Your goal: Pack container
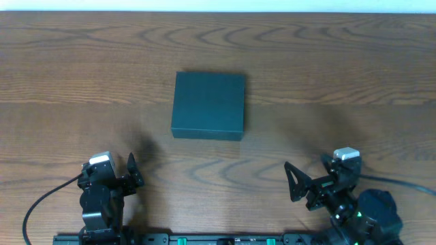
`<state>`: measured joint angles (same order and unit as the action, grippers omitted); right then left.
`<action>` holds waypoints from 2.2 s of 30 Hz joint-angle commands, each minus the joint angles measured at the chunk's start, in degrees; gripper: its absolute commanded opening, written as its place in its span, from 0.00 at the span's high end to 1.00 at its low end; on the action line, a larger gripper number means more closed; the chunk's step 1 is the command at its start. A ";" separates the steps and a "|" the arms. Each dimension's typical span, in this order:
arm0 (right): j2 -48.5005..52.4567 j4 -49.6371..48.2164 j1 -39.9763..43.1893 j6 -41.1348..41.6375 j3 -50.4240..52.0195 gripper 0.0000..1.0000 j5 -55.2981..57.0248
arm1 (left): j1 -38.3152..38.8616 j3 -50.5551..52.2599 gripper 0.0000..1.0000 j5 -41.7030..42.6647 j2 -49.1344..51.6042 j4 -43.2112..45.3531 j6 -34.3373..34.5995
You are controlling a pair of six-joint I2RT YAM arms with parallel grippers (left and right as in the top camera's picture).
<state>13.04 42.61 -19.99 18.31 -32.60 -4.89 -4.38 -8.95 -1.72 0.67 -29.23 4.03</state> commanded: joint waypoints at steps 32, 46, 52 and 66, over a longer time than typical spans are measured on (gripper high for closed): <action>-12.72 -2.58 2.34 -3.56 23.56 0.01 5.01 | 0.28 0.96 0.05 -0.31 -0.46 0.28 -0.83; -12.72 -2.58 2.34 -3.56 23.56 0.01 4.98 | 0.28 0.96 0.05 -0.31 -0.46 0.26 -0.83; -12.72 -2.58 2.34 -3.56 23.56 0.01 5.01 | 0.28 0.96 0.05 -0.31 -0.46 0.26 -0.83; -12.72 -2.58 2.34 -3.56 23.56 0.01 5.01 | 0.28 0.96 0.05 -0.31 -0.46 0.28 -0.83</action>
<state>0.73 39.94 -18.06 14.04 -9.39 0.38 -4.38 -8.95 -1.72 0.62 -29.15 4.03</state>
